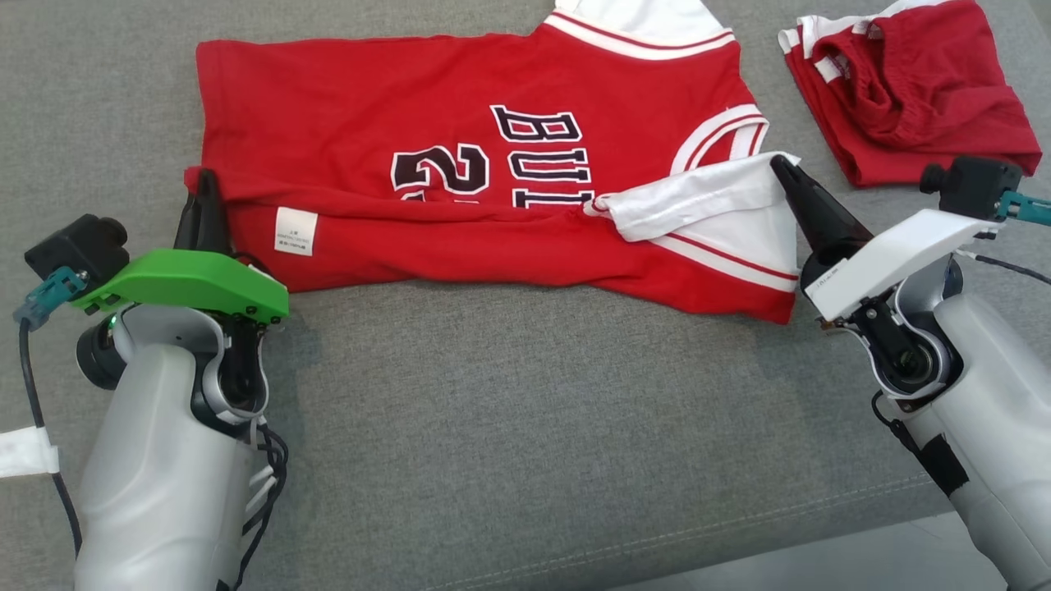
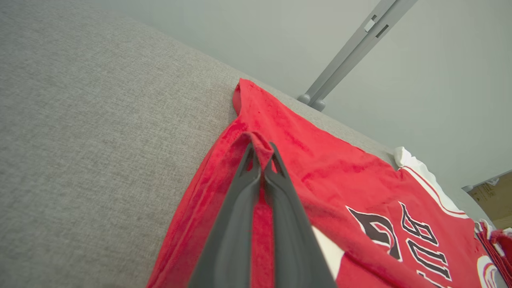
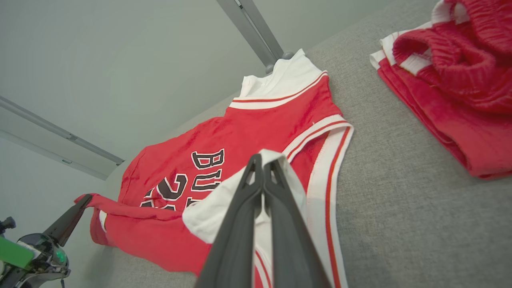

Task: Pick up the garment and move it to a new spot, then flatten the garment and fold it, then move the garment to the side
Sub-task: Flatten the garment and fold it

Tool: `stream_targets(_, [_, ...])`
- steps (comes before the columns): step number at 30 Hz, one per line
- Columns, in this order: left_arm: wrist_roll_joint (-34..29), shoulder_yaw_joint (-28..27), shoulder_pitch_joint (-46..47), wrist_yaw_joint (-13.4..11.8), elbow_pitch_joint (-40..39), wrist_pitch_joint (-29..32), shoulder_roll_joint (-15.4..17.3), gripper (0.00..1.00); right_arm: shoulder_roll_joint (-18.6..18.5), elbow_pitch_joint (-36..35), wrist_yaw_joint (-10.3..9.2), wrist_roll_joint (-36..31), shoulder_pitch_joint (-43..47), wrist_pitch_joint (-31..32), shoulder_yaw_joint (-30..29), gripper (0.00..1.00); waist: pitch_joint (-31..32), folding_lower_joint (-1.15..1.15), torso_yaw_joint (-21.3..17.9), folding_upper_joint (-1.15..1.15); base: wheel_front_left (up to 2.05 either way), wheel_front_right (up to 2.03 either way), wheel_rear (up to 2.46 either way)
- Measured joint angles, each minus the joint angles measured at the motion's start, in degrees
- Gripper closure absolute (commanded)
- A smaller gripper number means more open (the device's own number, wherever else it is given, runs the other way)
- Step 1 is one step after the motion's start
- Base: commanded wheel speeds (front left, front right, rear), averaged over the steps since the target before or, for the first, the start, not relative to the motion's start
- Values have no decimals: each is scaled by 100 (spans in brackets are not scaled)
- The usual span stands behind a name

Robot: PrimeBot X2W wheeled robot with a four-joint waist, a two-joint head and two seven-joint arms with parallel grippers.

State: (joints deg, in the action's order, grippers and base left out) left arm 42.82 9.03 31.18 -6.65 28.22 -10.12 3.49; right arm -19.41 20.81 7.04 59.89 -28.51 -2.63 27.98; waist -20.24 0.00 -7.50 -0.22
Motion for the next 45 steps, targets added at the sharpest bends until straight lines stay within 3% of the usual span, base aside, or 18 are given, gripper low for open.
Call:
stream_targets(1, [-25, -3, 55, 0, 77, -1, -1, 100, 29, 65, 0, -4, -61, -2, 3, 87, -48, 0, -5, 0, 0, 0, 0])
stream_targets(2, [-37, -7, 85, 0, 119, -7, -2, 100, 62, 124, 0, -8, -111, -18, -4, 63, -90, 0, -12, 0, 0, 0, 0])
stream_targets(3, [-47, -8, 109, 0, 154, -15, -7, 95, 101, 178, 0, -14, -164, -45, -16, 27, -129, 0, -19, 0, 0, 0, 0])
stream_targets(4, [-59, -2, 142, 0, 205, -57, -13, 69, 137, 216, 0, -14, -202, -91, -35, 0, -160, 0, -27, 0, 0, 0, 0])
stream_targets(6, [-66, -4, 215, 0, 264, -83, -20, 51, 157, 278, 0, -15, -281, -170, -65, 0, -200, 0, -41, 0, 0, 0, 0])
stream_targets(7, [-74, -5, 254, 0, 272, -134, -20, 5, 155, 303, 0, -18, -320, -209, -89, 0, -210, 0, -47, 0, 0, 0, 0])
stream_targets(8, [-86, -10, 304, 0, 275, -160, -21, 0, 154, 328, 0, -23, -361, -249, -113, 0, -213, 0, -51, 0, 0, 0, 0])
stream_targets(19, [8, -107, 340, 308, 263, -363, -66, 0, 82, 390, 1, -40, -415, -916, -266, 0, -23, 0, 34, 0, 0, 0, 0])
stream_targets(30, [748, -457, -872, 505, 423, -364, -109, 0, 287, 148, 1, 77, 481, -1103, -259, 0, 283, 0, 109, 0, 0, 0, 0])
stream_targets(45, [993, -187, -1133, 664, 401, -244, -111, 0, 564, 43, 1, 243, 1464, -1105, -27, 0, 405, 0, -62, 0, 0, 0, 0])
